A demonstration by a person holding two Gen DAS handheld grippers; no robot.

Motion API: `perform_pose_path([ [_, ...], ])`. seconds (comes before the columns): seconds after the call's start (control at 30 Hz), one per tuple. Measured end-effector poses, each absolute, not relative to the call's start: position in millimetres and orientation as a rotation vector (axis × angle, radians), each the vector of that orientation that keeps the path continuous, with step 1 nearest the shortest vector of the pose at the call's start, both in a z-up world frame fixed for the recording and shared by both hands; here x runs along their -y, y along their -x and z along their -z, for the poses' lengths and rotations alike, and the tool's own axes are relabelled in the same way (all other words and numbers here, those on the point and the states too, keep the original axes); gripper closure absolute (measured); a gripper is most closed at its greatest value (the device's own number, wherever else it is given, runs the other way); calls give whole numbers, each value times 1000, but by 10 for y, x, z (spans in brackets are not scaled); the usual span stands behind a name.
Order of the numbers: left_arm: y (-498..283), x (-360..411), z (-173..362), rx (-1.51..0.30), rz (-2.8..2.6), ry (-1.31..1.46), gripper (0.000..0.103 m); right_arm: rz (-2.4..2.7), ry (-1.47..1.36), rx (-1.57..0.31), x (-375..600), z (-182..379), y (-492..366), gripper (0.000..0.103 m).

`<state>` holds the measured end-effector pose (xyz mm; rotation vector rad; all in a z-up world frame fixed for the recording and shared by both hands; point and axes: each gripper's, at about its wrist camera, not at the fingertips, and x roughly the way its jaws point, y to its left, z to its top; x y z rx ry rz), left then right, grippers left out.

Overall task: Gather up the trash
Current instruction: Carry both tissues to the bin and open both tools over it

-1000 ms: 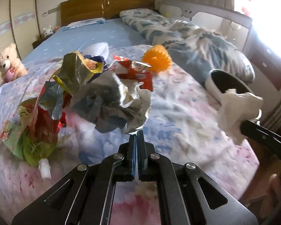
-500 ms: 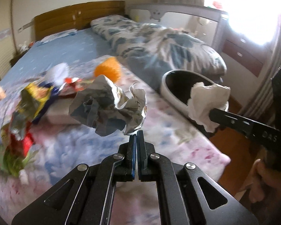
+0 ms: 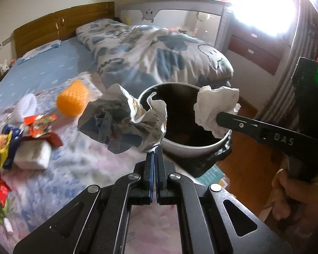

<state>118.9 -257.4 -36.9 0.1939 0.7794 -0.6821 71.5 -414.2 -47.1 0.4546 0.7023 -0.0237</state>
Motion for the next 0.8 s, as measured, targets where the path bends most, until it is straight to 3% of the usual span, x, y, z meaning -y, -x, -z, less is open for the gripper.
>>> perform_pose_path([
  [0.8, -1459, 3278, 482, -838, 746, -231, 102, 74, -471, -729, 4747, 509, -1037, 68],
])
